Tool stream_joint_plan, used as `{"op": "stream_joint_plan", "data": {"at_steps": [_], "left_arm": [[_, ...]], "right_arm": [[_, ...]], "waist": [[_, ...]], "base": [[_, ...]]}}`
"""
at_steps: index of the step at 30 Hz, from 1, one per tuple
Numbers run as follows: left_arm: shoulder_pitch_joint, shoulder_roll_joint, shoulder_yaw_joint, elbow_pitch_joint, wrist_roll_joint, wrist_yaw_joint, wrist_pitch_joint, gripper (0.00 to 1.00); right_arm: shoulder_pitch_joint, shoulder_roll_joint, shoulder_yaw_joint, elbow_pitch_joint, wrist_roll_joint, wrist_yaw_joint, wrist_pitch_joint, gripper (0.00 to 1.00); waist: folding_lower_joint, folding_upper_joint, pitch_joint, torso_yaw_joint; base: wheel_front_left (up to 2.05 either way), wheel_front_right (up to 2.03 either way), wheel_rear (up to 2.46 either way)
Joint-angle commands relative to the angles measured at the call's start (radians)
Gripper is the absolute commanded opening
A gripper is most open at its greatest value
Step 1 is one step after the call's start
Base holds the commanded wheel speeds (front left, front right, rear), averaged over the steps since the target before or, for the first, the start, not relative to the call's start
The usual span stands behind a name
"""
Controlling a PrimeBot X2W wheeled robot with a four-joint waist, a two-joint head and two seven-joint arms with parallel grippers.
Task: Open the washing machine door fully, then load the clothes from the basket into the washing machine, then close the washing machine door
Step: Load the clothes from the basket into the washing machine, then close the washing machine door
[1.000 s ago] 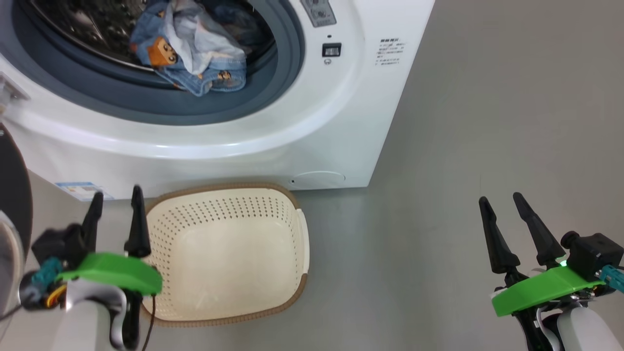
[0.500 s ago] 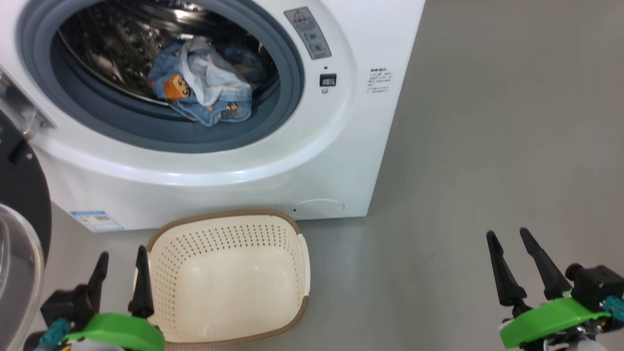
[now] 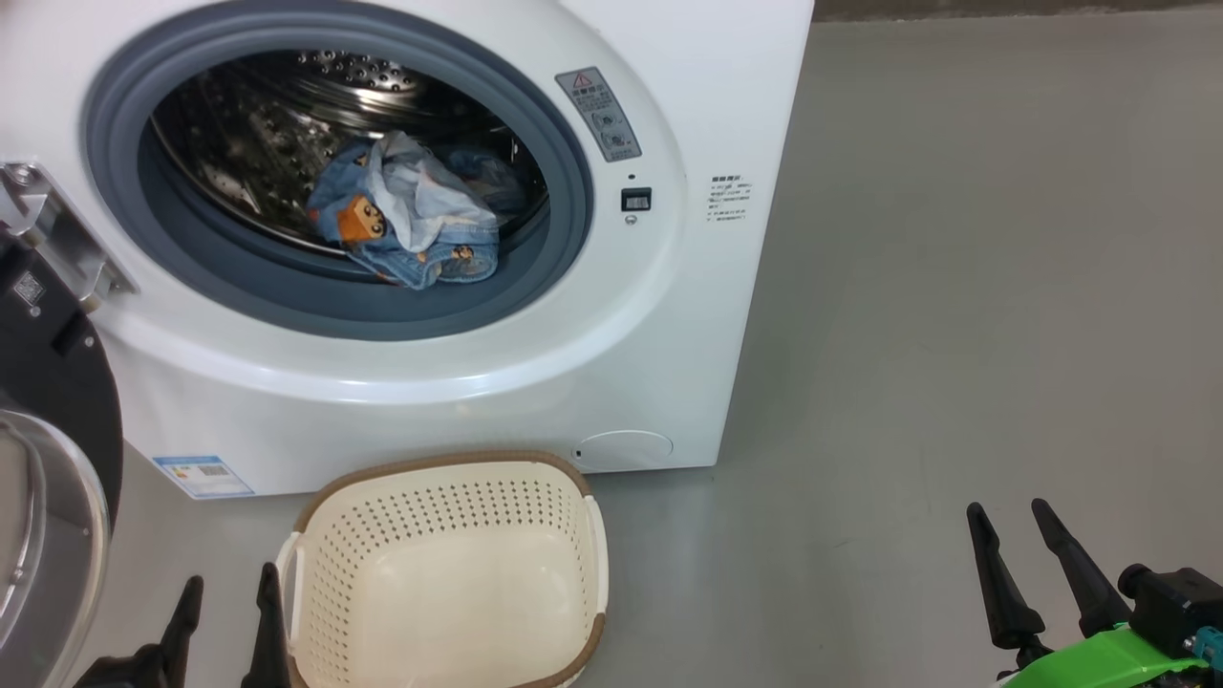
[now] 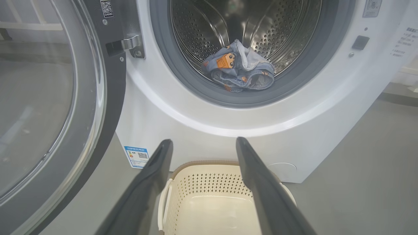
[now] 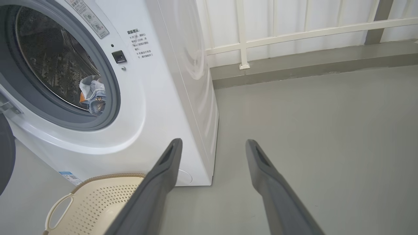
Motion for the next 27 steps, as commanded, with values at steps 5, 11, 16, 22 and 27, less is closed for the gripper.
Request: {"op": "stream_joint_plan", "data": {"at_steps": [5,11,16,22,27], "left_arm": [[0.000,0.010,0.039,-0.038,0.013,-0.002,-0.006,1.00],[0.001,0.004,0.039,-0.040,0.016,-0.002,-0.006,1.00],[0.003,0.001,0.047,-0.041,0.023,-0.002,-0.006,1.00],[0.006,-0.004,0.053,-0.042,0.031,-0.002,-0.006,1.00],[0.012,-0.006,0.051,-0.047,0.031,-0.002,-0.006,1.00]], "right_arm": [[0.006,-0.009,0.018,-0.023,0.007,0.002,-0.005,1.00],[0.005,-0.009,0.021,-0.025,0.005,0.002,-0.005,1.00],[0.006,-0.009,0.022,-0.025,0.005,0.002,-0.005,1.00],[0.009,-0.008,0.024,-0.025,0.006,0.002,-0.005,1.00],[0.011,-0.008,0.025,-0.025,0.007,0.002,-0.005,1.00]], "waist": [[0.0000,0.0000,-0.010,-0.003],[0.0000,0.0000,-0.013,-0.005],[0.0000,0.0000,-0.014,-0.007],[0.0000,0.0000,-0.017,-0.007],[0.0000,0.0000,-0.023,-0.009]], "base": [[0.00,0.00,0.00],[0.00,0.00,0.00],[-0.09,0.09,0.00],[-0.76,0.76,0.00],[-1.35,1.35,0.00]]}}
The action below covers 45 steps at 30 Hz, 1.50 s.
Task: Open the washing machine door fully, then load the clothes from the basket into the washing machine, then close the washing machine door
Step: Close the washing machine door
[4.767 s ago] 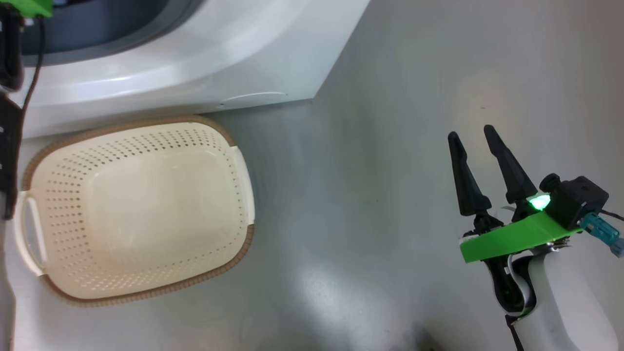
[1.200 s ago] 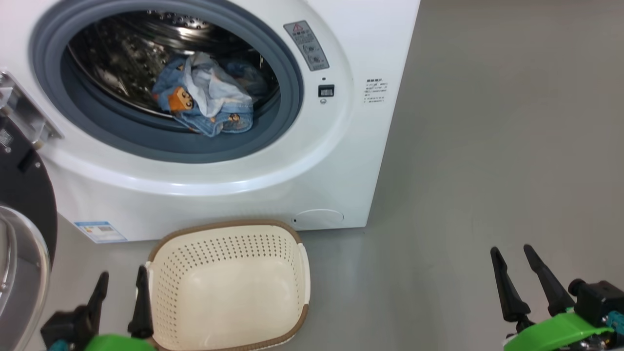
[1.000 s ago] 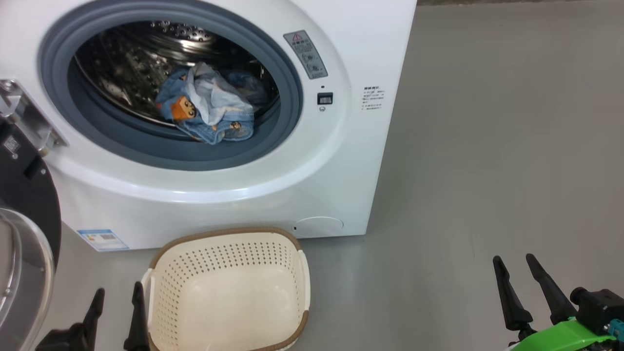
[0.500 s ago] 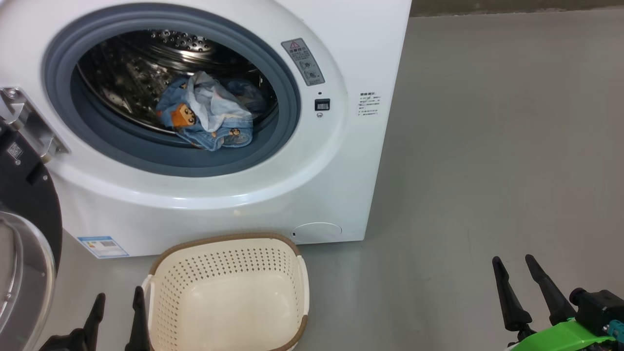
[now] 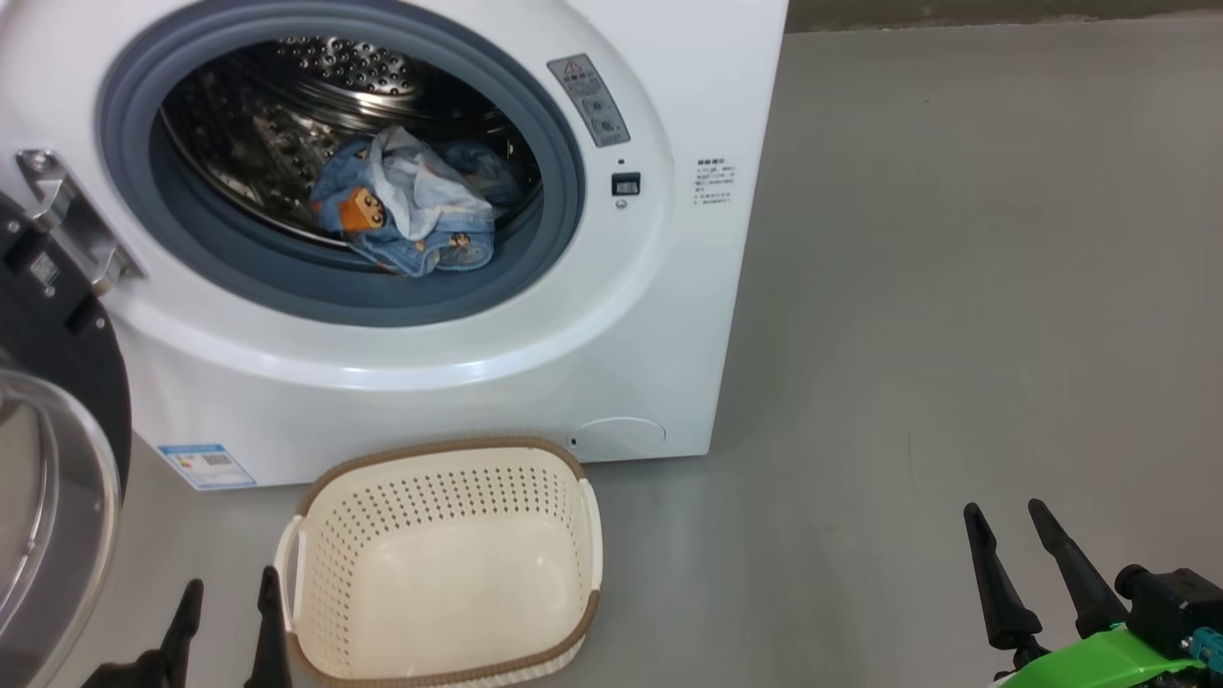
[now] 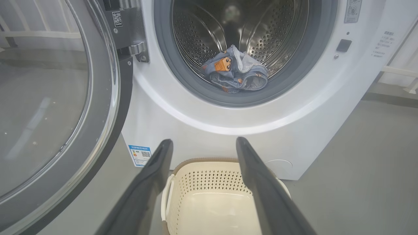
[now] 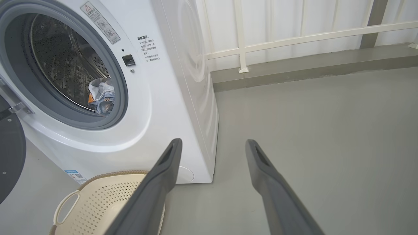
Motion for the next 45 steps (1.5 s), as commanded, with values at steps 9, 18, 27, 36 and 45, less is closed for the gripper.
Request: {"op": "stream_joint_plan", "data": {"at_steps": [9,18,27,36,45], "left_arm": [[0.006,0.009,0.033,-0.046,0.006,-0.002,-0.006,1.00],[0.000,0.007,0.028,-0.055,0.011,-0.002,-0.006,1.00],[0.002,0.005,0.031,-0.065,0.009,-0.002,-0.006,1.00],[0.014,0.003,0.052,-0.076,-0.010,-0.002,-0.006,1.00],[0.040,0.002,0.037,-0.084,-0.040,0.023,-0.006,1.00]], "right_arm": [[0.010,-0.011,0.021,-0.025,0.008,0.002,-0.005,1.00],[0.002,-0.011,0.021,-0.026,0.005,0.002,-0.005,1.00],[-0.002,-0.013,0.040,-0.022,0.004,0.002,-0.005,1.00],[-0.026,-0.021,0.071,-0.015,0.008,0.002,-0.005,1.00],[-0.050,-0.028,0.117,0.000,0.013,0.002,-0.005,1.00]], "waist": [[0.0000,0.0000,-0.001,0.001],[0.0000,0.0000,0.008,0.015],[0.0000,0.0000,0.007,0.080],[0.0000,0.0000,0.008,0.203],[0.0000,0.0000,-0.006,0.339]], "base": [[-0.65,0.65,0.00],[0.00,0.00,0.00],[0.00,0.00,0.00],[0.00,0.00,0.00],[0.00,0.00,0.00]]}}
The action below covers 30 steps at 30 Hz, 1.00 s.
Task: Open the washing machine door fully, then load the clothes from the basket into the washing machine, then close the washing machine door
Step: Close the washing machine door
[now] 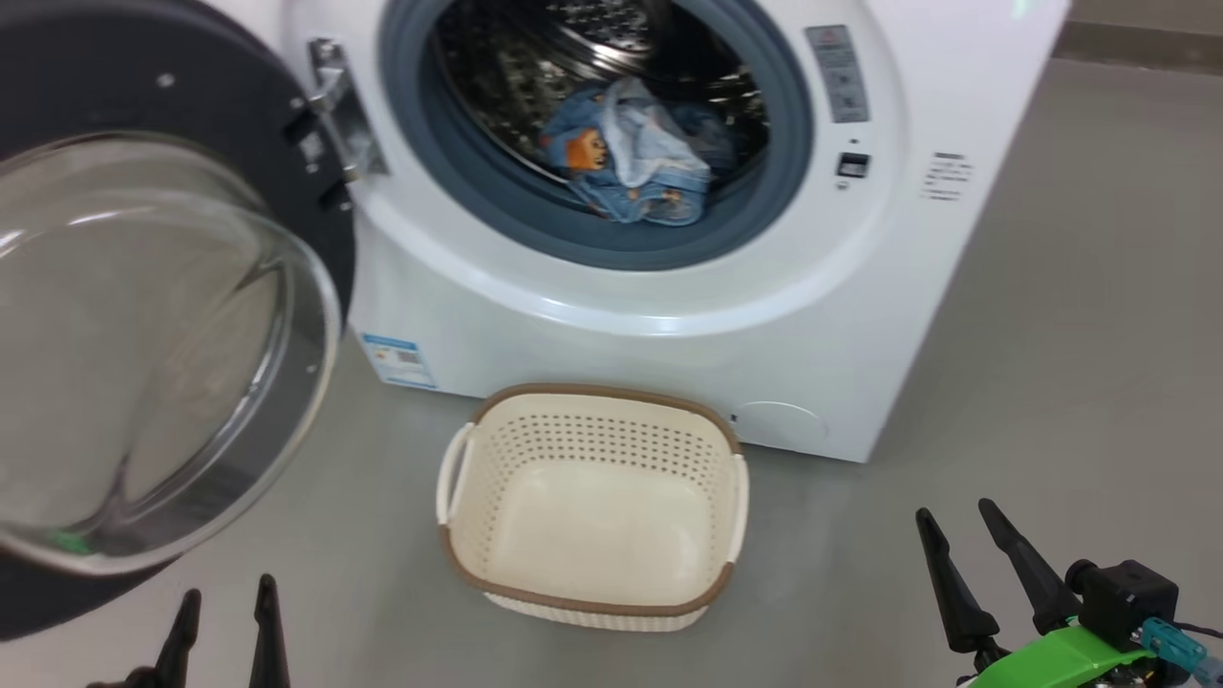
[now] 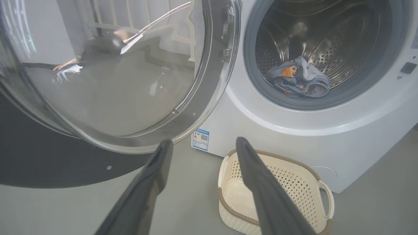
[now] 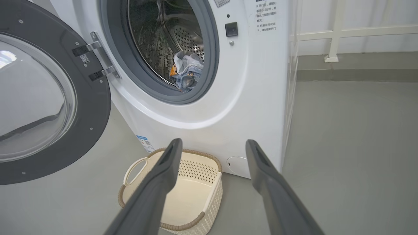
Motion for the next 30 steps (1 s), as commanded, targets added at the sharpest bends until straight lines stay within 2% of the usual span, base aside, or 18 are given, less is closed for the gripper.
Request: {"op": "stream_joint_plan", "data": {"at_steps": [1,16,30], "left_arm": [[0.000,0.011,0.028,-0.028,-0.008,0.012,-0.006,1.00],[0.037,0.011,0.016,-0.042,-0.042,0.028,-0.006,1.00],[0.073,0.011,0.019,-0.094,-0.075,0.056,-0.006,1.00]], "right_arm": [[-0.027,-0.017,0.031,-0.017,0.014,0.002,-0.005,1.00],[-0.024,-0.022,0.076,-0.004,0.022,0.002,-0.005,1.00],[-0.055,-0.029,0.120,0.012,0.033,0.002,-0.005,1.00]], "waist": [[0.0000,0.0000,-0.014,0.086],[0.0000,0.0000,-0.034,0.260],[0.0000,0.0000,-0.027,0.269]], "base": [[0.00,0.00,0.00],[0.00,0.00,0.00],[0.00,0.00,0.00]]}}
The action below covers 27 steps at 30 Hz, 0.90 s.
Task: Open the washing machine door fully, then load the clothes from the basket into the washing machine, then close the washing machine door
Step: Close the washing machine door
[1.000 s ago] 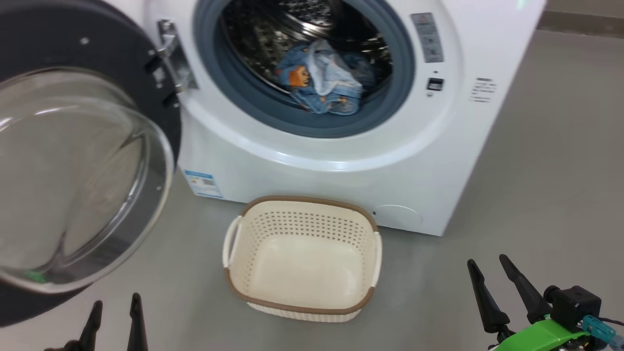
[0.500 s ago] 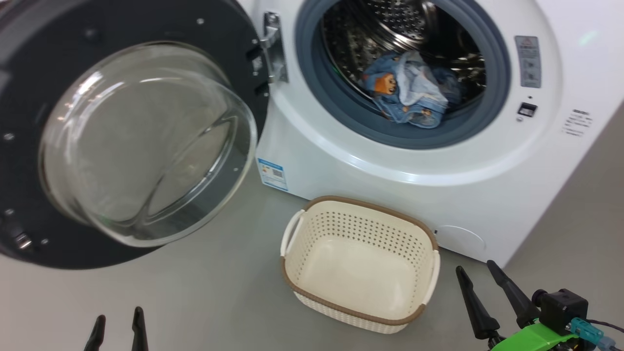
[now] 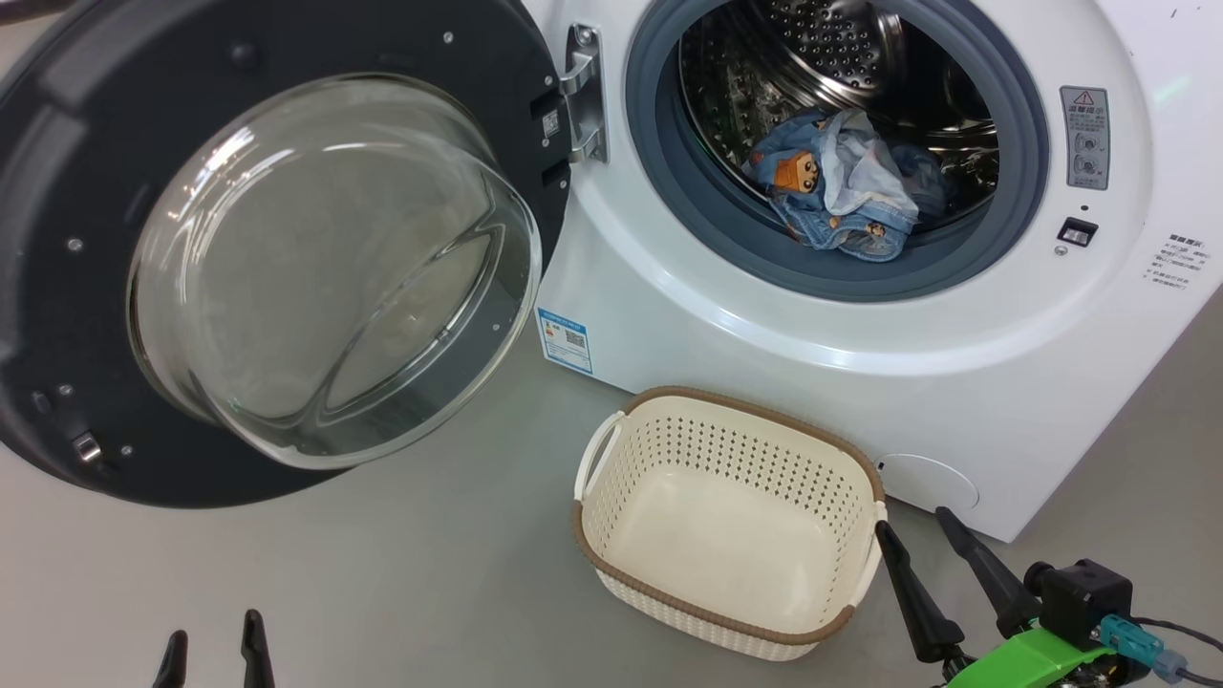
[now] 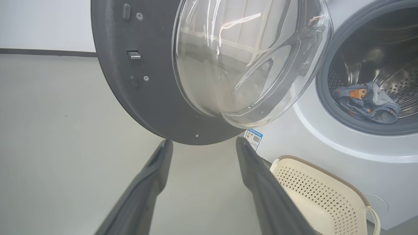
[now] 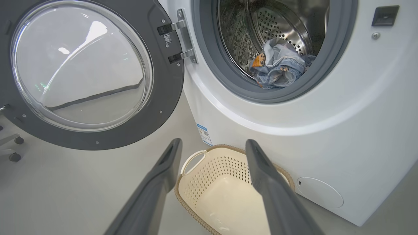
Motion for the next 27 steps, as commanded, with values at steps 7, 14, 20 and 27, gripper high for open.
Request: {"op": "stream_joint_plan", "data": {"at_steps": [7,14,20,27], "left_arm": [[-0.048,0.012,0.065,-0.069,-0.037,-0.006,-0.006,0.00],[-0.131,0.039,0.154,-0.163,-0.033,-0.045,-0.006,0.00],[-0.247,0.137,0.241,-0.213,-0.089,-0.060,-0.006,0.00],[-0.442,0.352,0.303,-0.183,-0.256,-0.065,-0.006,0.00]], "right_arm": [[-0.026,-0.008,0.015,-0.024,0.009,0.002,-0.005,1.00],[0.001,0.004,-0.014,-0.033,0.005,0.002,-0.005,1.00],[0.001,0.011,-0.013,-0.041,-0.001,0.002,-0.005,1.00],[-0.021,0.013,-0.007,-0.043,-0.001,0.002,-0.005,1.00]], "waist": [[0.0000,0.0000,0.011,0.000],[0.0000,0.0000,0.019,-0.001],[0.0000,0.0000,0.037,-0.020],[0.0000,0.0000,0.069,-0.056]], "base": [[0.00,0.00,0.00],[0.00,0.00,0.00],[0.00,0.00,0.00],[0.00,0.00,0.00]]}}
